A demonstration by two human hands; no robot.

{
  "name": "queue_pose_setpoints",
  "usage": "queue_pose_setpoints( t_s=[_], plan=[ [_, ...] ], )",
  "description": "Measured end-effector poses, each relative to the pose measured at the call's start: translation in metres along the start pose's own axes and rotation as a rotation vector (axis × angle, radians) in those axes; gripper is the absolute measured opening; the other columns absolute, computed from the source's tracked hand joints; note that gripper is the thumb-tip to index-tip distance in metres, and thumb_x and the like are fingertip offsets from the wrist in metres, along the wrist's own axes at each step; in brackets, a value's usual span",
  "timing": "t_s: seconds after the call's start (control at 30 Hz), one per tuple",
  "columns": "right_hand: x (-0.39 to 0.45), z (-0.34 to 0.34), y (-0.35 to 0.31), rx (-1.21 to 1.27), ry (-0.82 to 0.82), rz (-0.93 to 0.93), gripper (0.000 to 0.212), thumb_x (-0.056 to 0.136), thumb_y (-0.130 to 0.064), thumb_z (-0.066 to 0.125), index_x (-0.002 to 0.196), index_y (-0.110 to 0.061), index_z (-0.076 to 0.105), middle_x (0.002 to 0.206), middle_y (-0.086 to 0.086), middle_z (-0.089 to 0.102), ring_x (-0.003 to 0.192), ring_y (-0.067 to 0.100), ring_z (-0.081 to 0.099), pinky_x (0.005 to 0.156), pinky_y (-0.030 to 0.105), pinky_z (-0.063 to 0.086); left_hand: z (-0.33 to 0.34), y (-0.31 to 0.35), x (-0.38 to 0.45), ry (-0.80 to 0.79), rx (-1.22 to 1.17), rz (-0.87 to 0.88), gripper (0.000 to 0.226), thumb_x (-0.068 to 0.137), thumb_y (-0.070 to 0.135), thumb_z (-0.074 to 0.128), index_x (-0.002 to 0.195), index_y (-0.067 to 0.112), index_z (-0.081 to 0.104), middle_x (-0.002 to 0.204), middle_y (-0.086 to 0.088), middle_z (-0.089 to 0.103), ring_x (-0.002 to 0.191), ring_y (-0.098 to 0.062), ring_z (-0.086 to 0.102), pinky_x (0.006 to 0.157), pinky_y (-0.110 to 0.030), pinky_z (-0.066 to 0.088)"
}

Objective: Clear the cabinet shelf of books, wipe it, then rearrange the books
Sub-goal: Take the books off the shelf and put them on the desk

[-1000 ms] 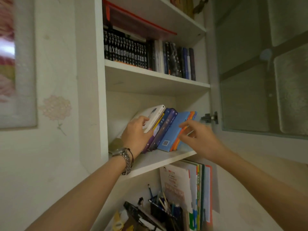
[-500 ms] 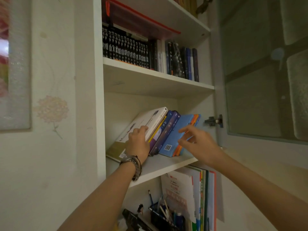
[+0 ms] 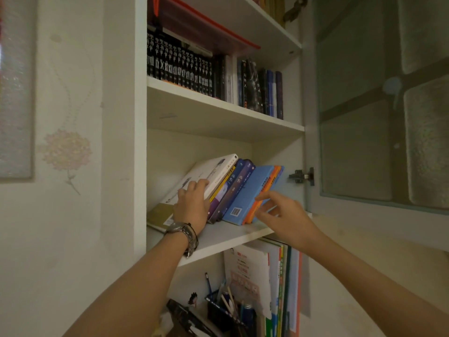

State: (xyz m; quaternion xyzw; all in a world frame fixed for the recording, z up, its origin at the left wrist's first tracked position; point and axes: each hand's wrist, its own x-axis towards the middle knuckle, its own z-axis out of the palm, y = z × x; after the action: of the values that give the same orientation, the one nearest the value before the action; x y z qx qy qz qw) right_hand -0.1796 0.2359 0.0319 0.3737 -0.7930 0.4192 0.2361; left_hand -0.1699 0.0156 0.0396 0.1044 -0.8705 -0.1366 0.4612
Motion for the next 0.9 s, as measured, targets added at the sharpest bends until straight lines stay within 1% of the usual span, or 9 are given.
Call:
queue_pose_setpoints(
  t_s=[0.13, 0.23, 0.37, 0.47, 0.57, 0.7, 0.77, 0.87, 0.9],
  plan=[
    [-0.01, -0.007, -0.001, -0.011, 0.0, 0.006, 0.026, 0.093, -0.02, 0.061, 0.119, -0.021, 0.058, 0.086, -0.018, 0.059, 0.078, -0.001, 0.056, 0.063, 0.006, 0.042, -0.014, 0.009, -0.013, 0.03, 0.053, 0.051, 0.04, 0.096, 0.016, 0.047, 0.135, 0.024, 0.043, 0.127, -0.004, 0.049, 0.109, -0.025, 0.046, 0.068, -0.033, 0.042],
    [-0.014, -0.013, -0.005, -0.016, -0.005, 0.006, 0.026, 0.093, -0.02, 0.06, 0.119, -0.022, 0.058, 0.087, -0.017, 0.059, 0.079, -0.002, 0.056, 0.064, 0.005, 0.041, -0.027, 0.014, -0.02, 0.084, 0.116, 0.084, 0.04, 0.095, 0.02, 0.047, 0.134, 0.025, 0.044, 0.121, -0.003, 0.055, 0.102, -0.024, 0.052, 0.063, -0.032, 0.041],
    [-0.015, -0.023, -0.012, -0.019, 0.013, -0.005, 0.027, 0.094, -0.019, 0.059, 0.121, -0.021, 0.057, 0.086, -0.018, 0.057, 0.078, -0.002, 0.054, 0.064, 0.006, 0.039, -0.048, 0.022, -0.032, 0.12, 0.1, 0.138, 0.04, 0.094, 0.019, 0.048, 0.134, 0.025, 0.046, 0.107, -0.004, 0.062, 0.086, -0.021, 0.056, 0.061, -0.031, 0.044],
    [-0.017, -0.02, -0.018, 0.012, 0.029, 0.004, 0.027, 0.093, -0.021, 0.061, 0.12, -0.02, 0.058, 0.086, -0.018, 0.058, 0.079, 0.0, 0.054, 0.066, 0.012, 0.039, -0.065, 0.033, -0.04, 0.133, 0.114, 0.162, 0.043, 0.095, 0.018, 0.046, 0.137, 0.027, 0.043, 0.095, -0.005, 0.064, 0.071, -0.015, 0.047, 0.055, -0.025, 0.031],
    [-0.019, -0.013, -0.024, 0.036, 0.01, 0.01, 0.03, 0.092, -0.023, 0.062, 0.122, -0.02, 0.058, 0.087, -0.016, 0.059, 0.08, 0.001, 0.055, 0.068, 0.018, 0.041, -0.081, 0.038, -0.044, 0.134, 0.082, 0.166, 0.047, 0.094, 0.015, 0.046, 0.138, 0.032, 0.042, 0.081, -0.004, 0.06, 0.066, -0.019, 0.046, 0.058, -0.029, 0.031],
    [-0.023, -0.006, -0.034, 0.085, -0.001, 0.014, 0.029, 0.092, -0.024, 0.062, 0.12, -0.02, 0.057, 0.091, -0.009, 0.063, 0.082, 0.002, 0.058, 0.068, 0.014, 0.043, -0.1, 0.04, -0.048, 0.19, 0.007, 0.212, 0.045, 0.092, 0.014, 0.049, 0.134, 0.031, 0.048, 0.08, -0.006, 0.065, 0.062, -0.021, 0.052, 0.053, -0.028, 0.034],
    [-0.024, -0.004, -0.039, 0.097, -0.001, 0.013, 0.029, 0.092, -0.023, 0.063, 0.12, -0.02, 0.056, 0.092, -0.007, 0.063, 0.082, 0.003, 0.058, 0.068, 0.014, 0.043, -0.108, 0.042, -0.05, 0.226, -0.044, 0.259, 0.043, 0.093, 0.014, 0.05, 0.133, 0.028, 0.051, 0.082, -0.005, 0.067, 0.058, -0.017, 0.051, 0.046, -0.025, 0.035],
    [-0.024, 0.0, -0.046, 0.1, 0.009, 0.007, 0.032, 0.092, -0.024, 0.063, 0.122, -0.021, 0.056, 0.095, -0.006, 0.063, 0.086, 0.009, 0.059, 0.069, 0.017, 0.043, -0.119, 0.044, -0.055, 0.252, -0.129, 0.305, 0.041, 0.093, 0.013, 0.05, 0.133, 0.025, 0.053, 0.084, -0.002, 0.069, 0.051, -0.012, 0.049, 0.043, -0.024, 0.039],
    [-0.024, 0.001, -0.047, 0.105, 0.015, 0.009, 0.033, 0.091, -0.025, 0.064, 0.123, -0.021, 0.056, 0.098, -0.005, 0.064, 0.089, 0.011, 0.06, 0.069, 0.016, 0.043, -0.122, 0.045, -0.056, 0.253, -0.141, 0.314, 0.041, 0.094, 0.013, 0.049, 0.133, 0.025, 0.053, 0.084, 0.0, 0.069, 0.049, -0.008, 0.047, 0.042, -0.02, 0.037]
  ],
)
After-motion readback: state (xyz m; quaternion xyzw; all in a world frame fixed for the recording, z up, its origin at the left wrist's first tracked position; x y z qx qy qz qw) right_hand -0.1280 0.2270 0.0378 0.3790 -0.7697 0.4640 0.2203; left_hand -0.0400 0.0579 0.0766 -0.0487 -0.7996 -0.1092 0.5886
